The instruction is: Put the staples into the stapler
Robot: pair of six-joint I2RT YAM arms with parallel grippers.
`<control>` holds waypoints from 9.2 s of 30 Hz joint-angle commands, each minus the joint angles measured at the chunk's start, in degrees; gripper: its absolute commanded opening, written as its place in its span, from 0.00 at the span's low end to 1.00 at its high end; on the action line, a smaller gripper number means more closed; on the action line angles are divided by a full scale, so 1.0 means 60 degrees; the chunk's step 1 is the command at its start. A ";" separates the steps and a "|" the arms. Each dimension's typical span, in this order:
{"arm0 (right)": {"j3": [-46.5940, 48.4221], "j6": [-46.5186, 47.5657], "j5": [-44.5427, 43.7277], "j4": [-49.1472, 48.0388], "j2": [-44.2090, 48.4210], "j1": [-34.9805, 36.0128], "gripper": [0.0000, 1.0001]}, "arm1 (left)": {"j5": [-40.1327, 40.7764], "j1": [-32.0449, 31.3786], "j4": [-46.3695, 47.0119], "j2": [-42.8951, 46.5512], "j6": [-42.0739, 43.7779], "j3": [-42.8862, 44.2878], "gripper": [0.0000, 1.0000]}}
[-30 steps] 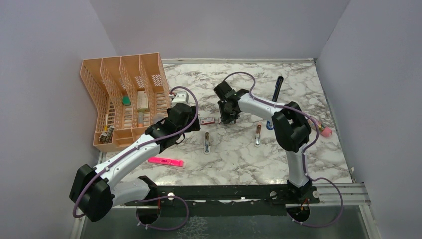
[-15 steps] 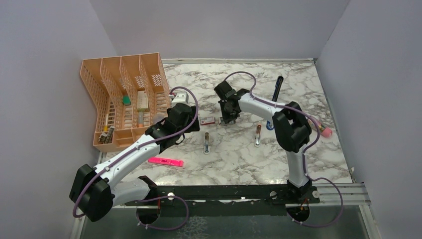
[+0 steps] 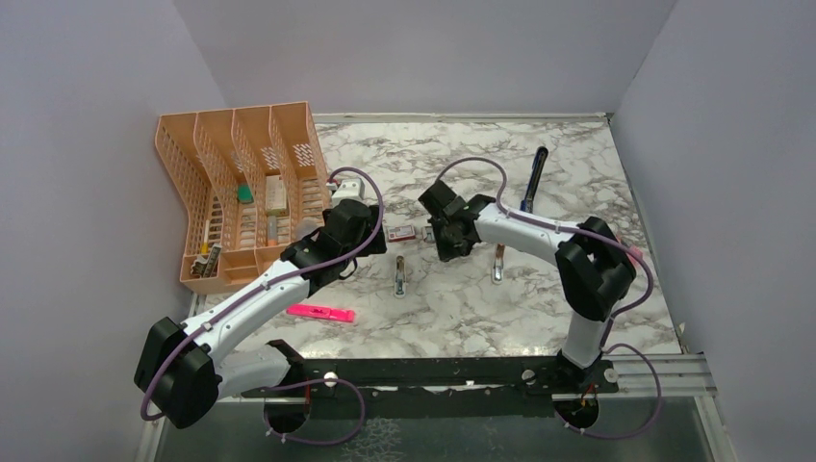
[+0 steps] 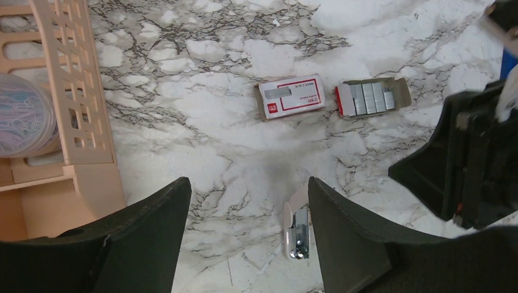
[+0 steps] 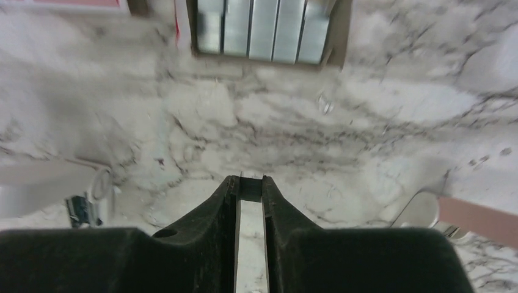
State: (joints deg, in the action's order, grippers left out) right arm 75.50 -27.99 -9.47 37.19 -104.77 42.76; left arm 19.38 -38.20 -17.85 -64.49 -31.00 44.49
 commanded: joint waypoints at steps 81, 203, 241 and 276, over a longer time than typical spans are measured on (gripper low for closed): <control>-0.4662 -0.0691 -0.0621 -0.1213 0.3750 -0.2220 0.23 | -0.0329 0.0051 0.0259 -0.0279 0.0026 0.0041 0.71; 0.0143 0.0364 -0.0485 -0.1837 0.0121 -0.0319 0.27 | 0.0233 0.0053 0.0393 0.0310 0.0011 -0.0164 0.71; 0.2035 0.0351 -0.0765 -0.1134 -0.2186 -0.0327 0.21 | 0.0286 0.0060 0.0455 0.0226 0.0040 -0.0223 0.71; 0.1648 0.0274 -0.0258 -0.1542 -0.1836 -0.0344 0.29 | 0.0330 0.0062 0.0396 0.0304 0.0011 -0.0281 0.71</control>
State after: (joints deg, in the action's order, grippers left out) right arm 86.02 -27.05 -14.63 29.41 -117.21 40.60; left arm 19.81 -38.20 -16.34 -63.66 -31.00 43.27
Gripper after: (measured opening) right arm 0.271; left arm 0.711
